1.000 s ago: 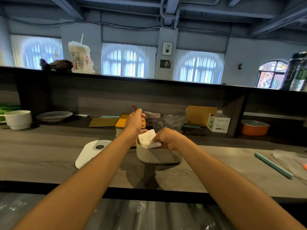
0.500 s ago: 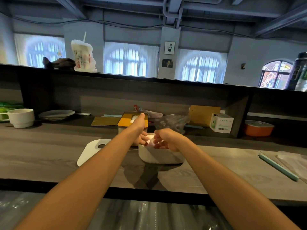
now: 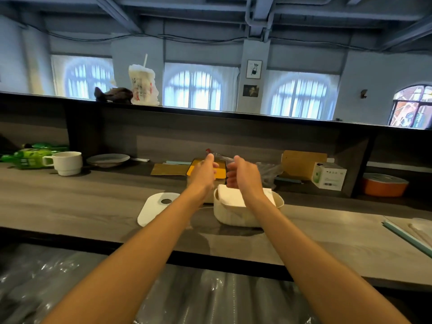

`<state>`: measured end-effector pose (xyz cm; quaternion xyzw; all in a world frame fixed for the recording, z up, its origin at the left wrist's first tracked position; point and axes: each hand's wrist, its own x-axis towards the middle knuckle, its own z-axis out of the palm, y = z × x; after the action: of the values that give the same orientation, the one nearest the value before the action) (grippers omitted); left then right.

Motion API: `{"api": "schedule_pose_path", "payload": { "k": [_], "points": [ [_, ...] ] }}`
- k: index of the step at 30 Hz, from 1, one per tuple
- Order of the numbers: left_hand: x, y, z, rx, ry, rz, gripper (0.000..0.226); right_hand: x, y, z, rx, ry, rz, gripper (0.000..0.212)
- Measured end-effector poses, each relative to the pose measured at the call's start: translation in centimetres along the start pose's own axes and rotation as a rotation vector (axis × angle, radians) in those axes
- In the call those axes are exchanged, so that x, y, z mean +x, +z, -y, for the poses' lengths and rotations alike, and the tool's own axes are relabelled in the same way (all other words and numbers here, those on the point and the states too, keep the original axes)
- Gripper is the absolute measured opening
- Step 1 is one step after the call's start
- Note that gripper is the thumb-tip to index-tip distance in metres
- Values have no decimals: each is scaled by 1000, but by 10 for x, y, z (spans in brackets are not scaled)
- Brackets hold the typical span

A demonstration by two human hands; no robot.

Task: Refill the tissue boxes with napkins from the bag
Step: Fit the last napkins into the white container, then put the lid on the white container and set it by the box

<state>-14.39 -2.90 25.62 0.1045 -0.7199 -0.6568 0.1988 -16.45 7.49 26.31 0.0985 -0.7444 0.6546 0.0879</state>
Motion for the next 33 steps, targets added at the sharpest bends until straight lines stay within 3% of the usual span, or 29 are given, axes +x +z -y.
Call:
{"api": "schedule_pose_path", "payload": {
  "k": [3,6,13,19,23,27,33],
  "points": [
    [-14,-30,4,24,-3,-107,44,-25,33,3,83,30,63,31],
    [-23,-64,16,61,-97,-185,48,-40,71,-3,-8,75,145,29],
    [-35,-127,56,225,-262,-170,58,-59,125,-42,-233,231,187,43],
    [-24,-150,78,37,-312,-170,57,-64,141,-52,-375,273,191,49],
    [-34,-155,70,-170,-362,-202,32,-61,143,-46,-353,325,197,49],
    [-29,-160,70,-181,-357,-290,19,-58,142,-46,-286,327,166,48],
    [-33,-162,65,-151,-333,-349,52,-56,126,-36,-5,322,115,58]
  ]
}}
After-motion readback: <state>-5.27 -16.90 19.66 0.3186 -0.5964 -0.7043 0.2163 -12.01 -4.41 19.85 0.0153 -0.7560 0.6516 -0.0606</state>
